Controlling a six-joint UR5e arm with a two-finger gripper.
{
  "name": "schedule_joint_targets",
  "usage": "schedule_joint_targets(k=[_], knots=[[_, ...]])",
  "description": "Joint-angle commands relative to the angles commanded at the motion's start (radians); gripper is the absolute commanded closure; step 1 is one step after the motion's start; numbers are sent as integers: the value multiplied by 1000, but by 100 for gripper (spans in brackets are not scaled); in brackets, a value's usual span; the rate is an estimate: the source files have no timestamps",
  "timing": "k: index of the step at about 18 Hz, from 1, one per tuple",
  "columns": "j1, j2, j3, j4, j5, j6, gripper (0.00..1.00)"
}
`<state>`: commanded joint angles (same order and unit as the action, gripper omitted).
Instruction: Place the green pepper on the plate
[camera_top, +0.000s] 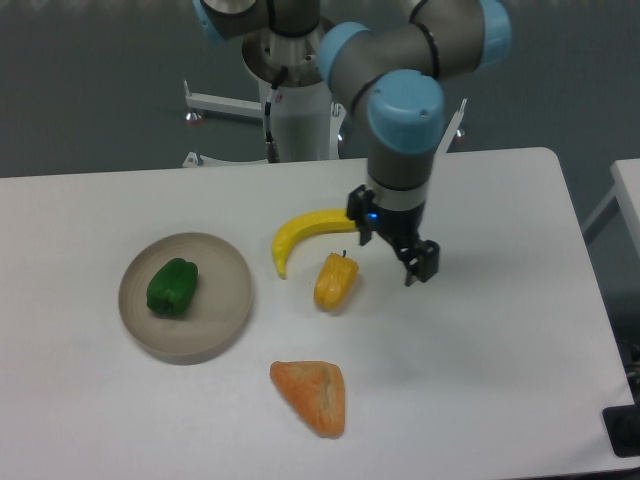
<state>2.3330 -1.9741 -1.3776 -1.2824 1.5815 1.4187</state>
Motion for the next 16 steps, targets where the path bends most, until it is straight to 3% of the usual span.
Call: schedule_joint_targets(k=[6,16], knots=[[45,-11,-1,-31,0,106,0],[57,-20,-5,-20,0,111,0]])
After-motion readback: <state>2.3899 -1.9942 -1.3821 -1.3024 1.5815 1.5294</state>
